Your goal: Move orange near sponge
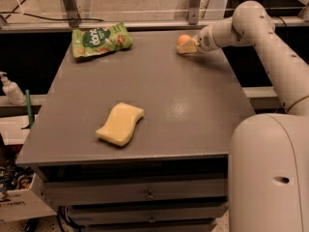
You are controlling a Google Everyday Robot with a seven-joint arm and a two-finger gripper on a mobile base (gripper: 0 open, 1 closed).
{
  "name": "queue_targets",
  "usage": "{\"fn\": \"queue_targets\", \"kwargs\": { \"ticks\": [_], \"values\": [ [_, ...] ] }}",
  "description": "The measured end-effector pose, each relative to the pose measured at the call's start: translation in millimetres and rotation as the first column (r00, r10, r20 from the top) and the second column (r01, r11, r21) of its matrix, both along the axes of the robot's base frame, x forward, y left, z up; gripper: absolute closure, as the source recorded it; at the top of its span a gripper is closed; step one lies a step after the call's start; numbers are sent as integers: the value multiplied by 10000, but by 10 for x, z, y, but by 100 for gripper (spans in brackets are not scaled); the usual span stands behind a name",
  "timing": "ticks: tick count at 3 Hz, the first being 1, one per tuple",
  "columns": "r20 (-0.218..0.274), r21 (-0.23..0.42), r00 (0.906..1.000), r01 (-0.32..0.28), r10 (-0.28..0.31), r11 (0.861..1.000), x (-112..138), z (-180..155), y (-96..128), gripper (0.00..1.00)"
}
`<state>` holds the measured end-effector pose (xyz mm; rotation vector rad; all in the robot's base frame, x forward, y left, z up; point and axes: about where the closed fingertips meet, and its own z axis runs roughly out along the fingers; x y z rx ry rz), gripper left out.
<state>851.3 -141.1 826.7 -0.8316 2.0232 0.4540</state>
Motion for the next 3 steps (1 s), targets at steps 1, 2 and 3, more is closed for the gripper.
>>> {"fn": "queue_targets", "kwargs": {
  "ticks": [1,2,3],
  "values": [
    [340,-96,9974,-628,631,9980,-213,204,-33,88],
    [550,-211,9756,-2119,2128,9771,-592,356,101,100],
    [277,-594,9205,-3878,3898,9198,-1114,297,212,100]
  ]
}}
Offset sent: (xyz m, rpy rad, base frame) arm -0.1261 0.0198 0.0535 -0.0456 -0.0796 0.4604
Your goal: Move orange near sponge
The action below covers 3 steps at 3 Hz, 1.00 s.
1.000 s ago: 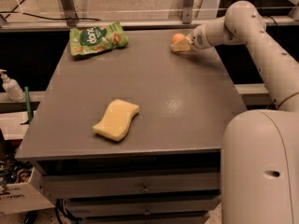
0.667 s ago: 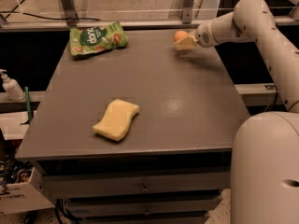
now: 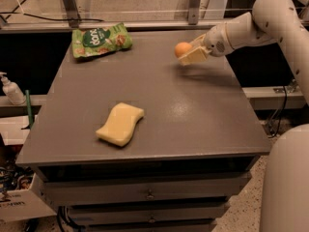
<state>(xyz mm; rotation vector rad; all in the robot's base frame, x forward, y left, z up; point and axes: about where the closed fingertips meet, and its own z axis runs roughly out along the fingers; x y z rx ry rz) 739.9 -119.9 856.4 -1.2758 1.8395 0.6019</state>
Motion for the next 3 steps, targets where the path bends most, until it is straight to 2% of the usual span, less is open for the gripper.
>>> {"fn": "queue_targets", "kwargs": {
  "ticks": [1,2,3],
  "values": [
    [-791,-479,9846,-1598,1557,9860,-594,-283,8,100],
    [-794,-478,9846,-1601,1561,9859,-594,-285,10,100],
    [-658,-387,9807,-1870,1842,9816,-648,-143,120,100]
  ]
}}
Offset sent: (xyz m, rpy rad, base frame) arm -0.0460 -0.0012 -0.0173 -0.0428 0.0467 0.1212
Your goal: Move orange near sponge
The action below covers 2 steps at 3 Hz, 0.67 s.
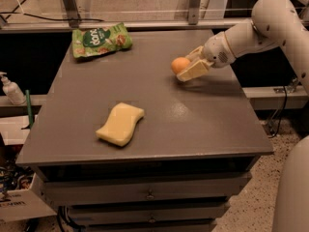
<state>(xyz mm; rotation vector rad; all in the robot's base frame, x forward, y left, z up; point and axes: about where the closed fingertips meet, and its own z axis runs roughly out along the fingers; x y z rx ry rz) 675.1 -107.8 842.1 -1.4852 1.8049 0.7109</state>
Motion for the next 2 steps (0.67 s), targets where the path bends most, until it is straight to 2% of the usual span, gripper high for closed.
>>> {"fn": "queue_targets", "kwargs": {
  "ticks": [1,2],
  "values": [
    [-129,101,9990,-421,422,9991,-269,28,44,100],
    [-619,-275,9933,-990,972,9947,-671,-212,31,100]
  ]
}}
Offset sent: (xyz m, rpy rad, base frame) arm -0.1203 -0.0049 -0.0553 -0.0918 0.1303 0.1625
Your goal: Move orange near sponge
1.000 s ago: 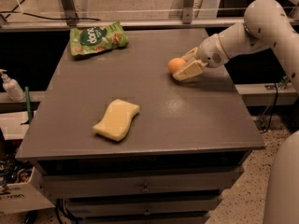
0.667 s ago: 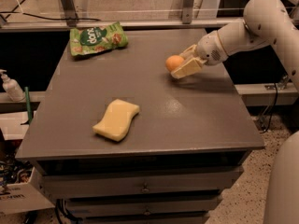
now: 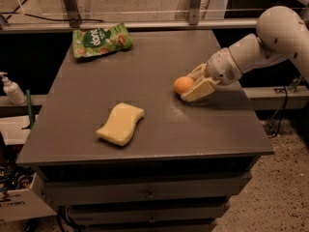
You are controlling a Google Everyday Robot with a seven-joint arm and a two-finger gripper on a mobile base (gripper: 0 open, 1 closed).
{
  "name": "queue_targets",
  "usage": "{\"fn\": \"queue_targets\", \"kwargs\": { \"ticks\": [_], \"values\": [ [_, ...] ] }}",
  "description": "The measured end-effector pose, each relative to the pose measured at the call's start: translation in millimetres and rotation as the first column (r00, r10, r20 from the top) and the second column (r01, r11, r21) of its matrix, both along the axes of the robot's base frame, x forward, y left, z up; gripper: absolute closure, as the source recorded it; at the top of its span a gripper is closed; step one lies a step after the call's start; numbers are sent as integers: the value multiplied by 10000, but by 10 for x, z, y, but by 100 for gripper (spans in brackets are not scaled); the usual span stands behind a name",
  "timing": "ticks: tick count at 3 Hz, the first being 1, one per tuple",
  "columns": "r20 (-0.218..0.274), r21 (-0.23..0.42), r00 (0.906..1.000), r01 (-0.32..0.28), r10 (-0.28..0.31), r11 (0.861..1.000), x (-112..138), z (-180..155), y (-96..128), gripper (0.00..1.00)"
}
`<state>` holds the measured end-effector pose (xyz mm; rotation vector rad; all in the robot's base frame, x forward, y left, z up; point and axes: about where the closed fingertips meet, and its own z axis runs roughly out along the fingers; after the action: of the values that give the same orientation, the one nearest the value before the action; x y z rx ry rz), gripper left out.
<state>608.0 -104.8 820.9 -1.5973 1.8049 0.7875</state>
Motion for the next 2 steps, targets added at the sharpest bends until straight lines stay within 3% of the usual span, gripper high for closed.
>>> {"fn": "queue_targets", "kwargs": {
  "ticks": [1,2],
  "values": [
    [-208,-237,9992,-349,344,9991,-196,-121,36,100],
    [-206,-238,9992,-349,344,9991,-196,-50,36,100]
  ]
}}
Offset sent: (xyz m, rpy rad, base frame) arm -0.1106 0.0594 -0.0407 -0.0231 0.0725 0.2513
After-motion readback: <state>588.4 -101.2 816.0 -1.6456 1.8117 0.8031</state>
